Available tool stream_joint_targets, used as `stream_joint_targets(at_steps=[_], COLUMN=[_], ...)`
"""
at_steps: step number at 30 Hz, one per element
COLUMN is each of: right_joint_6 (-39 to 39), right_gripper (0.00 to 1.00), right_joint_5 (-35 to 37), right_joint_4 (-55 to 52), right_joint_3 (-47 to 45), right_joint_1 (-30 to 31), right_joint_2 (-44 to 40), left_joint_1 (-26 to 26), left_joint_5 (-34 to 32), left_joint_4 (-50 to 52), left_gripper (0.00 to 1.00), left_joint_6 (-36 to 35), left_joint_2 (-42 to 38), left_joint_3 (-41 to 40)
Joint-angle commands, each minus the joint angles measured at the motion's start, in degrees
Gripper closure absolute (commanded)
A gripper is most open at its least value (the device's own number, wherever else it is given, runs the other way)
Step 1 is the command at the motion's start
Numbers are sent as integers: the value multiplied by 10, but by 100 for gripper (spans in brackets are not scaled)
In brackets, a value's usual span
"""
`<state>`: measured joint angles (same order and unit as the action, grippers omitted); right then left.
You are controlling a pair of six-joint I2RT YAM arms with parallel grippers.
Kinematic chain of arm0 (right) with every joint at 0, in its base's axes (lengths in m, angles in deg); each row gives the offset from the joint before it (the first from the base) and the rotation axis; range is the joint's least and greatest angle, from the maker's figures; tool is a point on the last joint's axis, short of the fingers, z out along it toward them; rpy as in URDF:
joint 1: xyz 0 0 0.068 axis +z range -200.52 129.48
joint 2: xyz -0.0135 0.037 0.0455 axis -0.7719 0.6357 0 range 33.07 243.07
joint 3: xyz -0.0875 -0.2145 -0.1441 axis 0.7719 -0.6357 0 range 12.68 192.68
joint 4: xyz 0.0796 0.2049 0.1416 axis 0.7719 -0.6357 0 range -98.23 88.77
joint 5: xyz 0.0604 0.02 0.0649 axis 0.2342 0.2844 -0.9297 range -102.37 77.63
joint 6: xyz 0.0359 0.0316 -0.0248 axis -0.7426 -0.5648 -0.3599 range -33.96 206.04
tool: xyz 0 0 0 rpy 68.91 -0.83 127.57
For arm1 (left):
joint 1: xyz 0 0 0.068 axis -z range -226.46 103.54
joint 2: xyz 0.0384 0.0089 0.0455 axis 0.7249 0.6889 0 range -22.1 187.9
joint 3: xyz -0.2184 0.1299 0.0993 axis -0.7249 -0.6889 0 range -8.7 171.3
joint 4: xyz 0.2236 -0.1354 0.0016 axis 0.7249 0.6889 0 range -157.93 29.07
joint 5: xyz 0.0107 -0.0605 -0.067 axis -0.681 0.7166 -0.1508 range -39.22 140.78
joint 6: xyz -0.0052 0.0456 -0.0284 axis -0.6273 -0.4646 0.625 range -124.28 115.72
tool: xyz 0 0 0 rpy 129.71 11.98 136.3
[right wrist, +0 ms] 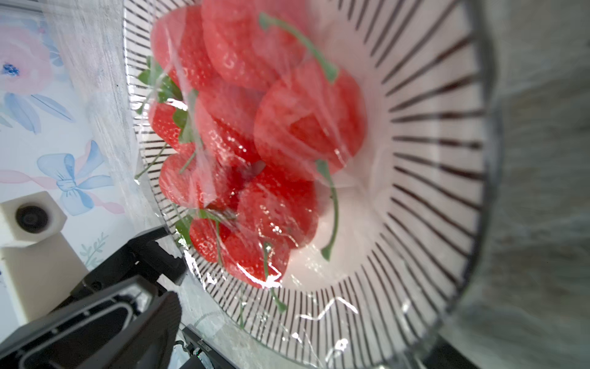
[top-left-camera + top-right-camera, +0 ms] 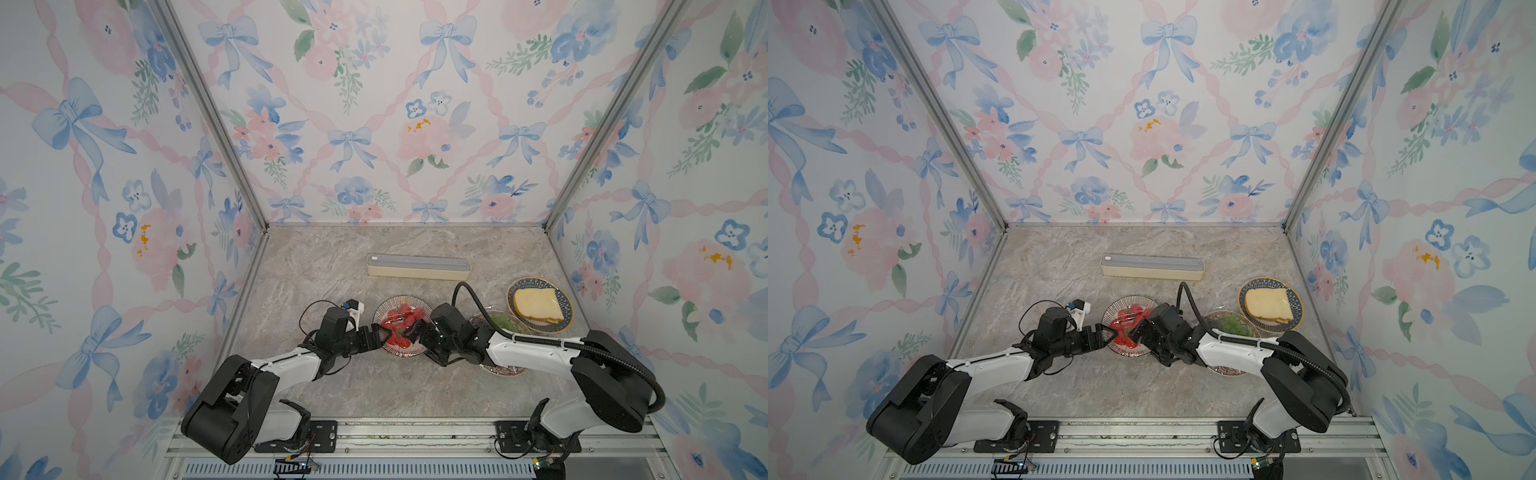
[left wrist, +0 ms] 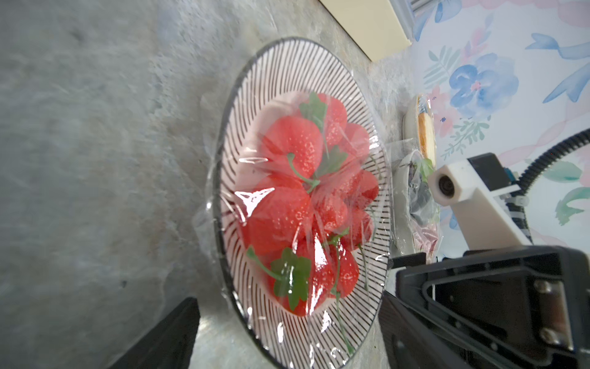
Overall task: Wrap the plate with plastic wrap
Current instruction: Cover the plate with plastic wrap, then reset both arms
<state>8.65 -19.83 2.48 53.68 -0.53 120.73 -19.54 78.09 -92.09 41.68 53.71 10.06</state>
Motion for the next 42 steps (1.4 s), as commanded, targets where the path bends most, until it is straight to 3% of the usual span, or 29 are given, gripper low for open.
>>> stream_joint_targets(at_steps=[1,10,18,21,26,29,32,36,42], right_joint_6=[-24,-50,-85,-60,113,256,385,529,628], right_gripper=[3,3,3,3,3,3,3,3,3], right_joint_5=[26,50,83,98,164,199,198,185,110], right_joint_4=[47,103,2,-62,-248,-295,-293,-246,-102], right_joint_3=[6,16,-35,-30,62,84,76,42,-52], right_joint_1=[4,-14,-17,-17,-39,-92,-180,-330,-508], right_joint_2=[16,45,-19,-64,-142,-187,-245,-322,-361], left_joint_1=[19,65,44,35,10,-13,-40,-68,-114], left_joint_5=[18,-2,-77,-109,-194,-246,-303,-430,-522], left_joint_4=[-38,-80,-71,-32,125,159,160,158,96], left_gripper=[10,11,9,9,8,7,2,2,2], left_joint_6=[16,46,49,34,-56,-107,-161,-232,-266], left_joint_2=[12,27,-13,-52,-134,-175,-198,-185,-133], left_joint_3=[3,0,-36,-40,23,57,89,135,138])
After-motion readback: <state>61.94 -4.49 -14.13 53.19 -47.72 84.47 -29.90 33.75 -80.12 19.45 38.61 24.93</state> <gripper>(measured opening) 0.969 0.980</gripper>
